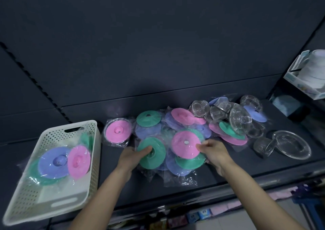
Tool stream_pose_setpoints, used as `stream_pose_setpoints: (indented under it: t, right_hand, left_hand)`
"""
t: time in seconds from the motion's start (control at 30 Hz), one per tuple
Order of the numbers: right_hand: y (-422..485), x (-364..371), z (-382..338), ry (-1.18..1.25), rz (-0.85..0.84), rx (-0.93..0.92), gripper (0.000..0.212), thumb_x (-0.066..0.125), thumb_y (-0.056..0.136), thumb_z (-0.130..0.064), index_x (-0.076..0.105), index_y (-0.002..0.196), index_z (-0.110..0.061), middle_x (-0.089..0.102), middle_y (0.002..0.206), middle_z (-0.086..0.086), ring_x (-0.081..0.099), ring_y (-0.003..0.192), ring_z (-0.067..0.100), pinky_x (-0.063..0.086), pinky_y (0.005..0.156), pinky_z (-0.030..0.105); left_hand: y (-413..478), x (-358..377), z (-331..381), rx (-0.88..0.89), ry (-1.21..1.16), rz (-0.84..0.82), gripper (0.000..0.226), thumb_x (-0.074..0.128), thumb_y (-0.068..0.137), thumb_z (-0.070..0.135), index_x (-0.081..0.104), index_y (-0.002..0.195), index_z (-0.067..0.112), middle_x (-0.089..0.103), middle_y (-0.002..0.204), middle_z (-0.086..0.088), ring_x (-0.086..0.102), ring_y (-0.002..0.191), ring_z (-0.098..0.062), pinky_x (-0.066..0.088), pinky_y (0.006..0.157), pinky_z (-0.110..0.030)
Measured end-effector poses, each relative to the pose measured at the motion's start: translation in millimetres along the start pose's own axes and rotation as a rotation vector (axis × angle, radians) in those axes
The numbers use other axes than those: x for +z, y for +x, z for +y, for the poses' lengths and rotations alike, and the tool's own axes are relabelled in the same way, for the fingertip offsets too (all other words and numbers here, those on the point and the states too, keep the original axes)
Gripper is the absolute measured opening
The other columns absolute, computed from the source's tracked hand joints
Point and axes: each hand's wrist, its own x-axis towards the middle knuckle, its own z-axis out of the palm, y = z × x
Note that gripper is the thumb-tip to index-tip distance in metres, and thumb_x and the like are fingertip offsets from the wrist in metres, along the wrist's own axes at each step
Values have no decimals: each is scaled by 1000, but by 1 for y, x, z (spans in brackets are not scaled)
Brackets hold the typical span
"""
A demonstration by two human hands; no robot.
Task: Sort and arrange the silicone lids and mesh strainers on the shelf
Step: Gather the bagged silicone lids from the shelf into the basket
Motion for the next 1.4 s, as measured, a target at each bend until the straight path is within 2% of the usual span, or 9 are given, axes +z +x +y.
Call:
stream_pose_setpoints:
  t: [0.17,0.37,0.5,0.7,0.8,0.93,1.03,1.13,1.4]
  right_hand:
    - [-8,0,-5,84,-23,-15,7,68,84,-3,63,79,-2,60,71,11,50,55,15,39,47,22]
    - [-24,-2,-28,69,62,-168,15,68,82,0,62,69,-6,61,66,7,53,59,18,43,57,28]
    - [-29,-2,-48,56,112,-273,17,70,80,-3,62,66,-7,61,63,7,52,59,19,43,59,32]
    - [-46,14,-81,106,111,-407,14,71,80,-7,62,70,-3,57,62,6,47,56,17,40,57,31]
    - [-58,34,-93,170,44,-458,12,66,84,-6,59,74,-5,48,62,6,41,54,15,38,46,22]
    - [-68,70,-102,174,-10,-498,8,64,84,-6,60,77,-4,49,67,6,42,64,17,38,61,33]
    - [-77,95,-105,168,-31,-538,15,64,85,-6,59,72,-11,52,65,1,44,61,14,37,59,31]
    - [-88,116,-106,120,-60,-607,13,64,85,-10,58,74,-8,53,67,1,44,61,12,39,59,29]
    - [-99,187,-102,106,-211,-569,9,63,87,-9,60,79,-12,64,78,6,55,70,13,46,66,27]
  left_hand:
    - [-8,-2,1,55,38,9,36,79,75,26,47,76,10,55,73,-4,49,64,-14,36,51,-24]
    - [-19,-11,11,133,17,1,57,83,57,41,61,91,1,69,92,-13,65,81,-23,51,70,-37]
    - [-29,-20,26,226,15,52,37,82,70,28,61,86,2,66,80,-6,60,69,-17,46,60,-30]
    - [-46,-46,51,350,15,83,26,80,73,27,67,91,13,72,84,2,67,75,-14,51,62,-25]
    - [-55,-66,60,412,-9,161,29,83,67,28,56,69,19,60,59,16,54,54,-1,39,49,-13]
    - [-61,-98,61,441,62,330,45,83,65,32,42,66,13,43,60,1,38,56,-15,32,51,-25]
    - [-65,-118,56,446,55,381,39,80,72,22,43,68,11,43,63,-3,38,56,-15,33,49,-22]
    - [-69,-140,45,439,18,406,40,80,71,21,46,76,1,51,67,-7,47,60,-18,40,54,-34]
    - [-83,-197,14,428,-32,553,44,84,65,27,49,84,9,53,71,-2,48,59,-14,41,49,-25]
